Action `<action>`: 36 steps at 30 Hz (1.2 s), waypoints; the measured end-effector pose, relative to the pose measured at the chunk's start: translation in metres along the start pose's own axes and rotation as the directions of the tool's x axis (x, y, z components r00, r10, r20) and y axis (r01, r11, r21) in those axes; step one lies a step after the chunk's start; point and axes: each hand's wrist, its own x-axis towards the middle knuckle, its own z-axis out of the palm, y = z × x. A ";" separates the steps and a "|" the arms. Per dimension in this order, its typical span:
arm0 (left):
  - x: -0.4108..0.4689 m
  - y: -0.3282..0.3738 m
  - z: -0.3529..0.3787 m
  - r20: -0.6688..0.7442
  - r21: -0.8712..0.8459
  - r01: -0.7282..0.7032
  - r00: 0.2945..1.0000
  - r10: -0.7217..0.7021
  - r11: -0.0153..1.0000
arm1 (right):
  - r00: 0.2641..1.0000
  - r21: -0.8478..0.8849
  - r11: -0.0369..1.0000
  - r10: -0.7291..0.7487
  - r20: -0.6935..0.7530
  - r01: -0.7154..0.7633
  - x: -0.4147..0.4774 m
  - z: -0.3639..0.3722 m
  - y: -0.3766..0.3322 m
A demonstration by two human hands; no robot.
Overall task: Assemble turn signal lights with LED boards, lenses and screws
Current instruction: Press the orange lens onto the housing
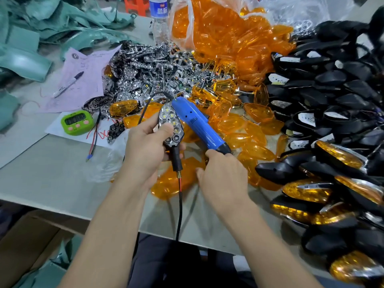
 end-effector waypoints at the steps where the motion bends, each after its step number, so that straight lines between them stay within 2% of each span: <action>1: -0.001 -0.001 0.000 0.000 -0.007 -0.005 1.000 0.005 1.000 | 1.000 -0.025 1.000 -0.016 0.002 0.016 0.000 -0.002 0.003; 3: 0.000 -0.002 0.000 -0.005 -0.008 -0.016 1.000 0.016 1.000 | 0.998 -0.029 0.998 -0.048 0.045 0.049 0.001 -0.008 0.012; 5: 0.003 -0.003 0.000 -0.006 0.004 -0.020 1.000 0.020 1.000 | 0.997 0.037 0.998 -0.052 0.059 0.050 0.001 -0.014 0.021; 7: 0.006 -0.003 0.001 0.009 0.040 -0.025 1.000 0.025 0.999 | 0.999 0.266 0.964 -0.012 -0.032 0.020 0.001 -0.023 0.028; 8: 0.007 -0.003 0.002 0.020 0.058 -0.028 0.999 0.027 0.998 | 0.994 0.468 0.883 0.027 -0.109 0.027 0.002 -0.028 0.028; 9: 0.008 -0.005 0.004 0.032 0.073 -0.034 0.999 0.031 0.997 | 0.983 0.686 0.725 0.079 -0.165 0.057 0.005 -0.033 0.028; 10: 0.008 -0.005 0.007 0.042 0.089 -0.040 0.998 0.037 0.995 | 0.978 0.871 0.483 0.123 -0.168 0.089 0.009 -0.038 0.026; 11: 0.007 -0.006 0.012 0.053 0.100 -0.052 0.998 0.047 0.994 | 0.986 0.973 0.215 0.125 -0.114 0.086 0.013 -0.043 0.023; 12: 0.007 -0.005 0.017 0.063 0.104 -0.065 0.996 0.059 0.992 | 0.996 0.999 -0.010 0.084 -0.042 0.043 0.016 -0.047 0.017; 13: 0.007 -0.005 0.023 0.077 0.106 -0.082 0.994 0.074 0.991 | 0.999 0.986 -0.168 0.031 0.016 -0.011 0.018 -0.051 0.011; 14: 0.007 -0.005 0.029 0.091 0.104 -0.101 0.992 0.091 0.989 | 0.998 0.966 -0.253 -0.008 0.063 -0.063 0.019 -0.053 0.005; 15: 0.006 -0.004 0.033 0.102 0.094 -0.117 0.989 0.107 0.989 | 0.995 0.955 -0.280 -0.025 0.096 -0.099 0.020 -0.054 0.001; 17: 0.005 -0.003 0.040 0.098 0.066 -0.129 0.988 0.122 0.989 | 0.992 0.955 -0.278 0.036 0.122 -0.107 0.023 -0.052 -0.003; 18: 0.005 -0.003 0.042 0.090 0.061 -0.127 0.989 0.121 0.990 | 0.989 0.966 -0.245 0.101 0.109 -0.082 0.024 -0.051 -0.005; 19: 0.004 -0.004 0.045 0.084 0.055 -0.119 0.990 0.115 0.991 | 0.982 0.986 -0.160 0.178 0.067 -0.039 0.025 -0.050 -0.007; 20: 0.003 -0.006 0.047 0.075 0.047 -0.108 0.992 0.105 0.993 | 0.964 1.000 0.011 0.264 -0.020 0.018 0.026 -0.049 -0.008; 21: 0.002 -0.007 0.049 0.067 0.042 -0.103 0.993 0.101 0.994 | 0.933 0.962 0.262 0.322 -0.161 0.075 0.027 -0.047 -0.009; 22: 0.002 -0.008 0.051 0.058 0.044 -0.106 0.993 0.103 0.993 | 0.901 0.854 0.508 0.309 -0.305 0.114 0.026 -0.047 -0.009; 23: 0.001 -0.010 0.052 0.050 0.046 -0.113 0.993 0.111 0.993 | 0.890 0.719 0.683 0.243 -0.387 0.126 0.024 -0.050 -0.011; 24: 0.002 -0.010 0.052 0.041 0.043 -0.120 0.992 0.118 0.992 | 0.901 0.628 0.767 0.171 -0.399 0.132 0.023 -0.052 -0.011; 25: 0.003 -0.010 0.052 0.031 0.039 -0.129 0.991 0.128 0.991 | 0.921 0.593 0.790 0.104 -0.374 0.152 0.022 -0.055 -0.011; 27: 0.005 -0.008 0.052 0.022 0.060 -0.146 0.989 0.145 0.987 | 0.943 0.618 0.756 0.007 -0.333 0.213 0.023 -0.057 -0.010; 30: 0.007 -0.005 0.052 0.011 0.076 -0.143 0.990 0.143 0.987 | 0.952 0.710 0.657 -0.038 -0.303 0.252 0.025 -0.060 -0.007; 32: 0.007 -0.003 0.051 -0.001 0.078 -0.123 0.992 0.123 0.989 | 0.959 0.731 0.635 -0.064 -0.275 0.251 0.025 -0.060 -0.006; 36: 0.007 -0.003 0.052 -0.019 0.004 -0.060 0.998 0.060 0.998 | 0.932 0.803 0.550 0.112 -0.344 0.230 0.022 -0.047 -0.006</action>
